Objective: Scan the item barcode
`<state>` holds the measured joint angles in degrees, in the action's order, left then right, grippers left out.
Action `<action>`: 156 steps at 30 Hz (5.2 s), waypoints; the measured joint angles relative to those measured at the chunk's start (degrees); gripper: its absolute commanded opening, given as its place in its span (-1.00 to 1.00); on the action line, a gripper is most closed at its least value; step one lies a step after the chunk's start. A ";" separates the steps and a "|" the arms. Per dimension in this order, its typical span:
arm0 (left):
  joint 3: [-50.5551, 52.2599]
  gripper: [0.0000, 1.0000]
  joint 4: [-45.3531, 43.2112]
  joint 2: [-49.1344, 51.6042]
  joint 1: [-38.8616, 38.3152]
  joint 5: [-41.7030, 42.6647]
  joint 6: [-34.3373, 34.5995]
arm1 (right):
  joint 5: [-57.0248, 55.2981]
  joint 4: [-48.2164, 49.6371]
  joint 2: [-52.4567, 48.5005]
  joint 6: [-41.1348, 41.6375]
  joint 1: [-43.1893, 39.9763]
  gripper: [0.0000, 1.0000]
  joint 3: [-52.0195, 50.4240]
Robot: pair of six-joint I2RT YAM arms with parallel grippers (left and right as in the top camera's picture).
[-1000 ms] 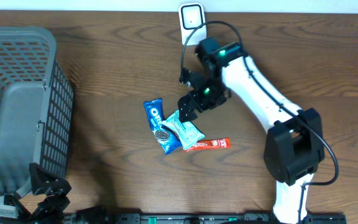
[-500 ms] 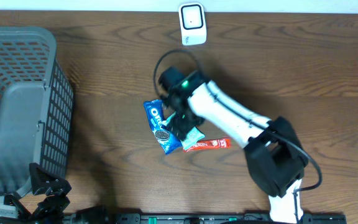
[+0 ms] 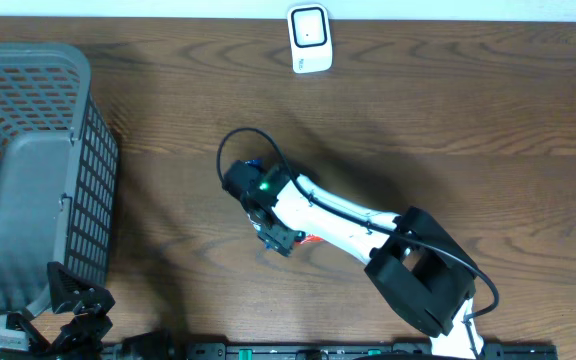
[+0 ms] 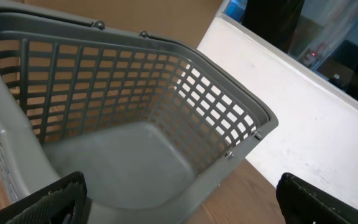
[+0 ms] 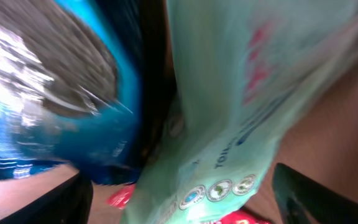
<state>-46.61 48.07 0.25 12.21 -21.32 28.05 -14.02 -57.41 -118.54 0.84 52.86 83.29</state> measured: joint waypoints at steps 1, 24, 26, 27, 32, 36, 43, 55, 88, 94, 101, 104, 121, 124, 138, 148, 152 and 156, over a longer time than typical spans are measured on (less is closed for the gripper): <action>0.00 0.96 0.00 0.00 0.00 0.00 0.00 | -0.48 0.55 0.00 0.31 -0.02 0.63 -1.18; 0.00 0.96 0.00 0.00 0.00 0.00 0.00 | -14.49 19.80 2.89 -4.59 -0.50 0.45 -9.16; 0.00 0.96 0.00 0.00 0.00 0.00 0.00 | -14.29 21.70 3.48 -5.62 -0.92 -0.01 -10.36; 0.00 0.96 0.00 0.00 0.00 0.00 0.00 | -13.77 22.69 3.69 -6.54 -1.09 -0.36 -11.10; 0.00 0.96 0.00 0.00 0.00 0.00 0.00 | -13.00 25.14 4.50 -8.48 -1.25 -0.98 -13.66; 0.00 0.96 0.00 0.00 0.00 0.00 0.00 | -12.87 24.92 4.85 -8.35 -1.33 -0.98 -13.77; 0.00 0.96 0.09 0.00 0.00 0.00 0.00 | 6.69 3.91 4.57 -7.82 -4.63 -0.98 -3.30; 0.00 0.96 0.02 0.00 0.00 0.00 0.00 | 59.91 -18.47 4.92 -19.78 -25.40 -0.98 9.35; 0.00 0.96 0.00 0.00 0.00 0.00 0.00 | 91.95 -10.34 4.22 -21.77 -33.51 -0.98 5.14; 0.00 0.96 0.00 0.00 0.00 0.00 0.00 | 69.81 10.62 4.17 -7.78 -32.20 -0.98 5.14; 0.00 0.96 0.00 0.00 0.00 0.00 0.00 | 46.27 25.53 4.17 -2.91 -27.19 -0.98 5.14; 0.00 0.96 -0.02 0.00 0.00 0.00 0.00 | 37.20 32.92 4.11 -2.93 -25.55 -0.98 5.16; 0.00 0.96 0.07 0.00 0.00 -0.02 0.00 | 9.92 26.47 -32.63 -7.69 -25.64 -0.99 58.29; 0.02 0.96 0.02 0.00 0.00 0.00 0.00 | 8.09 26.38 -36.41 -9.03 -25.97 -0.98 64.98; 0.00 0.96 0.00 0.00 0.00 0.00 0.00 | 7.58 28.92 -36.72 -10.38 -30.60 -0.98 66.95; 0.00 0.96 0.00 0.00 0.00 0.02 0.00 | 8.09 8.57 -35.26 -9.68 -31.12 -0.98 68.52; 0.02 0.96 0.02 0.00 0.00 0.00 0.00 | 7.43 -4.76 -31.45 -7.13 -33.59 -0.98 68.48; 0.02 0.96 -0.02 0.00 0.00 0.00 0.00 | 1.86 -16.87 -23.21 -3.72 -40.04 -0.98 68.61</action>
<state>-46.59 48.05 0.25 12.21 -21.32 28.05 -12.16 -74.28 -141.75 -2.87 12.82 151.89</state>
